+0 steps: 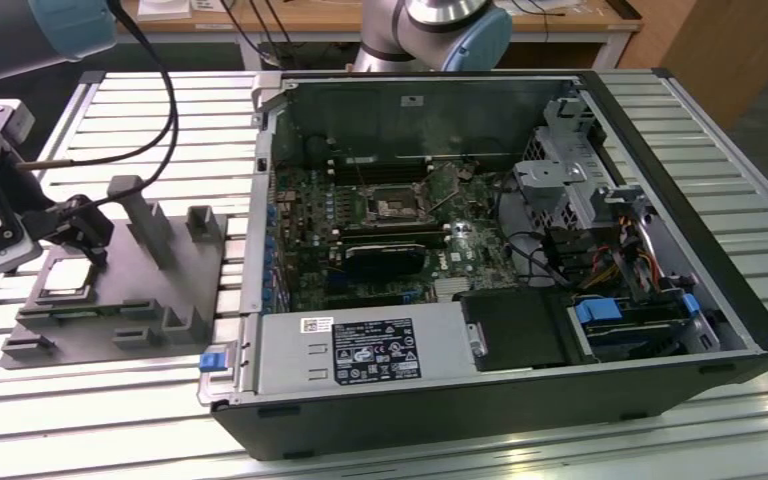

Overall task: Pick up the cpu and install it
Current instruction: 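Pick up the cpu and move it towards the insertion slot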

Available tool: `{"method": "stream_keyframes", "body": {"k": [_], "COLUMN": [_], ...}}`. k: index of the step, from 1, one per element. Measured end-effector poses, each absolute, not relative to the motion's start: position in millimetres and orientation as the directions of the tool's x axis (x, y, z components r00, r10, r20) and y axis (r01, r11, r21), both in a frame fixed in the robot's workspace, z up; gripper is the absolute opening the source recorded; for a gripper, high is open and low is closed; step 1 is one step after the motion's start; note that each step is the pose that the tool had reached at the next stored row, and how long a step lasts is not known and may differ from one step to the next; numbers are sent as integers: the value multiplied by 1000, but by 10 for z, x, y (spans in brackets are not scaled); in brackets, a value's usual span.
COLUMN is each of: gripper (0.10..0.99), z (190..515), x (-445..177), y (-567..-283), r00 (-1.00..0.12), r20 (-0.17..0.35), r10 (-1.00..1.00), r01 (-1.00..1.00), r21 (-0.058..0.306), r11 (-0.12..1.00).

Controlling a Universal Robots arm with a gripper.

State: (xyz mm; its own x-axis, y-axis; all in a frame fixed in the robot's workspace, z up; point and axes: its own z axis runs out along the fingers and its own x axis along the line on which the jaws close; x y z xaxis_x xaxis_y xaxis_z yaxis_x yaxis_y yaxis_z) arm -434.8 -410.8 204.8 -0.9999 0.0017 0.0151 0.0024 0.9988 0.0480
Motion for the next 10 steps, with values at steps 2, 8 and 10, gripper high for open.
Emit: {"method": "stream_keyframes", "body": {"k": [2,8,10], "gripper": [988,988,988], "z": [2043,2025,2017], "x": [-4347,-4347,-4347], "y": [-4108,-4110,-4110], "r00": [-1000,-1000,-1000], "r20": [15,15,15], "r10": [2,2,2], "r01": [2,2,2], "r21": [48,48,48], "r11": [999,999,999]}}
